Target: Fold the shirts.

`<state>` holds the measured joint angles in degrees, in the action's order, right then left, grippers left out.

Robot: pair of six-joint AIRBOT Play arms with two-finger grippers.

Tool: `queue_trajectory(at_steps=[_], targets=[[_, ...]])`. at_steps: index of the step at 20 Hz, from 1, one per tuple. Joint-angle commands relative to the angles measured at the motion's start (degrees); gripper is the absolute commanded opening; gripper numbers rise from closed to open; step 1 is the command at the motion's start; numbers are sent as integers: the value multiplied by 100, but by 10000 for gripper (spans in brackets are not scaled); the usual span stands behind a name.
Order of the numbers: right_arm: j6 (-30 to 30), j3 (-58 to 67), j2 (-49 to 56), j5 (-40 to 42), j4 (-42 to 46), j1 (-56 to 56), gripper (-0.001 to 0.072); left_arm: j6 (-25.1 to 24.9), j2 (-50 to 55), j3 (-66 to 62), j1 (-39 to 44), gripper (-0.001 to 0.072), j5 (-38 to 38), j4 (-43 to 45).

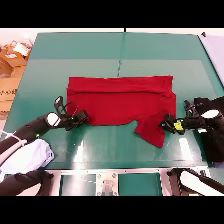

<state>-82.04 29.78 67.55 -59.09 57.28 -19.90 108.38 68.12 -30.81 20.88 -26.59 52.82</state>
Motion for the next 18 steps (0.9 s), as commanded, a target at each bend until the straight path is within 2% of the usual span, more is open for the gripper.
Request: queue_trajectory(at_steps=[1,3,6,8,10,14,18], targets=[[4,190,-26,-723,48,4,43,-245,15,-203,-254,22,-647,203],[-2,240,-146,-883,164,4,21,-428,15,-205,-640,22,-1141,251],[-409,247,-476,-1217,774,4,20,-1180,15,-293,-1108,21,-2170,313],[-798,247,-800,-1521,1349,4,20,-1241,15,-444,-1147,21,-2726,833],[-946,306,-1248,-1740,1482,4,20,-1257,15,-739,-1147,21,-3331,1215],[-944,966,-1928,-2039,1250,9,20,-1534,15,-1829,-1147,21,-4299,1578],[-809,1644,-1740,-1775,317,33,21,-1808,17,-2726,-1147,21,-4260,1633]])
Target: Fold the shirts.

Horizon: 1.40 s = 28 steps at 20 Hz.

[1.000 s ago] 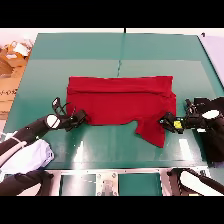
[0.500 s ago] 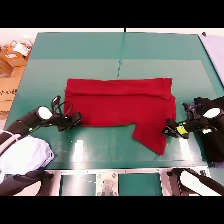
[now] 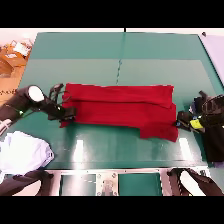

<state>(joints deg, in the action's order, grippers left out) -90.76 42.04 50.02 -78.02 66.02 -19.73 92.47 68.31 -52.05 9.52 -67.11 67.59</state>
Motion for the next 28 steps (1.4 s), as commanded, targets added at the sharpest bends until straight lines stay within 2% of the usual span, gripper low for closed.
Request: queue_trajectory(at_steps=[1,4,7,11,13,14,15,16,17,19,21,22,23,24,25,26,27,28], targets=[[118,581,227,273,-713,48,20,-251,15,-737,-11,20,-17,181],[149,1169,1156,745,-905,299,21,-385,612,-1364,-11,20,199,208],[146,1993,2308,1416,-909,553,21,-400,1663,-2225,-11,21,273,216],[146,3246,4006,1593,-973,780,21,-402,2909,-3311,-11,23,378,225],[142,3766,4752,1744,-994,800,22,-376,3250,-3659,-11,24,796,227],[140,3980,5038,1740,-1012,780,60,-354,3292,-3740,-11,109,1047,238],[144,4164,5246,1705,-1003,748,206,-343,3265,-3759,-11,564,1384,264],[149,4286,5331,1635,-999,673,300,-151,3263,-3915,-31,680,1543,413],[282,4411,5331,1510,-990,570,305,33,3263,-4135,-90,681,1475,627],[710,4835,5300,820,-988,240,306,369,3263,-4673,-306,681,828,920],[1154,5178,5246,155,-990,-205,307,365,3263,-5134,-579,681,48,918],[1373,5241,5233,-57,-990,-452,384,367,3263,-5292,-688,681,-275,911],[1543,5230,5233,-240,-988,-693,604,367,3263,-5394,-769,680,-555,896],[1740,5139,5241,-343,-992,-925,652,369,3263,-5447,-813,680,-756,890],[1965,4996,5257,-345,-994,-1095,652,369,3263,-5447,-839,679,-887,874],[2127,4846,5313,-334,-1005,-1233,653,369,3265,-5442,-839,594,-973,846],[2253,4715,5414,-328,-1080,-1309,653,367,3265,-5442,-828,368,-1008,780],[2422,4579,5549,-330,-1244,-1351,653,348,3265,-5442,-826,42,-1003,664]])
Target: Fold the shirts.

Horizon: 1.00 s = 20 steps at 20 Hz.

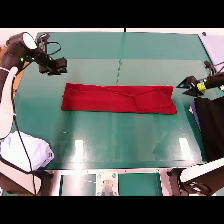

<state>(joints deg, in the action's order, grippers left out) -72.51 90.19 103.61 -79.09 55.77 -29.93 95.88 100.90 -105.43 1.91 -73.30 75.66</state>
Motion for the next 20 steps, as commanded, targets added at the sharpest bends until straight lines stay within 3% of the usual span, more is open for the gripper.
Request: queue_trajectory(at_steps=[1,5,10,11,12,13,17,20], targets=[[789,-341,334,-238,-450,-326,653,7,7,-105,-66,21,-367,-304],[1523,-560,894,-487,-1661,-20,653,7,7,-105,-66,22,-369,-800],[1663,-490,973,-501,-1781,527,648,-37,7,-105,72,22,-380,-887],[1633,-439,970,-516,-1781,570,489,-52,9,-105,164,22,-372,-885],[1624,-339,968,-610,-1784,610,62,-160,17,-105,291,22,-352,-885],[1593,-214,946,-713,-1784,640,22,-192,20,-66,439,22,-249,-883],[1176,205,304,-1102,-1757,734,20,-186,398,-50,1355,22,520,-1014],[603,352,-529,-1554,-1759,957,20,-424,1174,-50,2352,22,1744,-2083]])
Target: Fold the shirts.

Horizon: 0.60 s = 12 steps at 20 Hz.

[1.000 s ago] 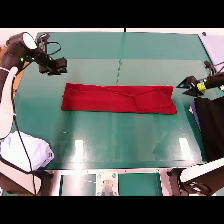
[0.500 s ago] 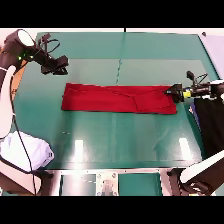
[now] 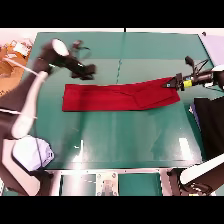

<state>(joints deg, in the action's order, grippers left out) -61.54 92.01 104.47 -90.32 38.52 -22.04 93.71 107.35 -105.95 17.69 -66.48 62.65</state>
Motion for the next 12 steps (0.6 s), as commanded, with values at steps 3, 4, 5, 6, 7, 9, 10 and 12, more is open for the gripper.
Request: queue_trajectory(at_steps=[3,4,5,6,7,9,10,12], targets=[[-874,297,-1303,-660,-44,487,21,-413,1250,0,1641,21,2122,-1725],[-935,398,-1447,-728,-44,570,20,-402,1423,-11,1840,22,2295,-1858],[-1014,518,-1552,-756,-44,643,21,-337,1561,-68,1967,21,2293,-1888],[-1075,645,-1631,-772,-44,695,21,-291,1644,-70,2057,21,2295,-1971],[-1075,745,-1679,-772,-46,739,21,-262,1683,-70,2105,22,2273,-1980],[-1222,780,-1683,-769,-37,811,21,-269,1668,-70,2087,22,2072,-1993],[-1222,721,-1683,-769,-37,850,21,-269,1613,-70,2046,22,1888,-1982],[-1222,599,-1683,-769,-39,964,21,-446,1403,-76,1823,21,1303,-1937]])
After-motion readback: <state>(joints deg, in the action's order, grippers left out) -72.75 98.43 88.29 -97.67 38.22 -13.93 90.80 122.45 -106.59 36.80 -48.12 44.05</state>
